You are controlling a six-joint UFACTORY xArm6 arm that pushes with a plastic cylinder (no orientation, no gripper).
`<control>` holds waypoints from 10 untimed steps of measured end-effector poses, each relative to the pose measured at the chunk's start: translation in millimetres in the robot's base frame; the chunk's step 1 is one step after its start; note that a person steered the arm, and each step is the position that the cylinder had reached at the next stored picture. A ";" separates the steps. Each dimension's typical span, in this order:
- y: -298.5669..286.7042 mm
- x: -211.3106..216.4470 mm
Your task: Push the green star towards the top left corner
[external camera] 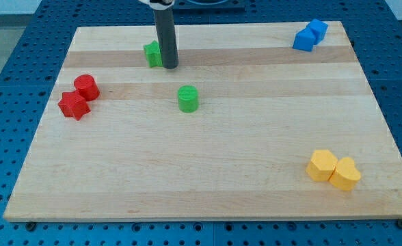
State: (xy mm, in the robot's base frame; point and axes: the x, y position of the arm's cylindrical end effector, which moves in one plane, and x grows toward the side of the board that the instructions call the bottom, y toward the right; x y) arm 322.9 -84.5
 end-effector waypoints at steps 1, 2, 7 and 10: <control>-12.3 -8.9; -13.2 -40.4; -116.0 -67.1; -39.8 -67.1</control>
State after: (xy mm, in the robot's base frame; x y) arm 255.8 -124.3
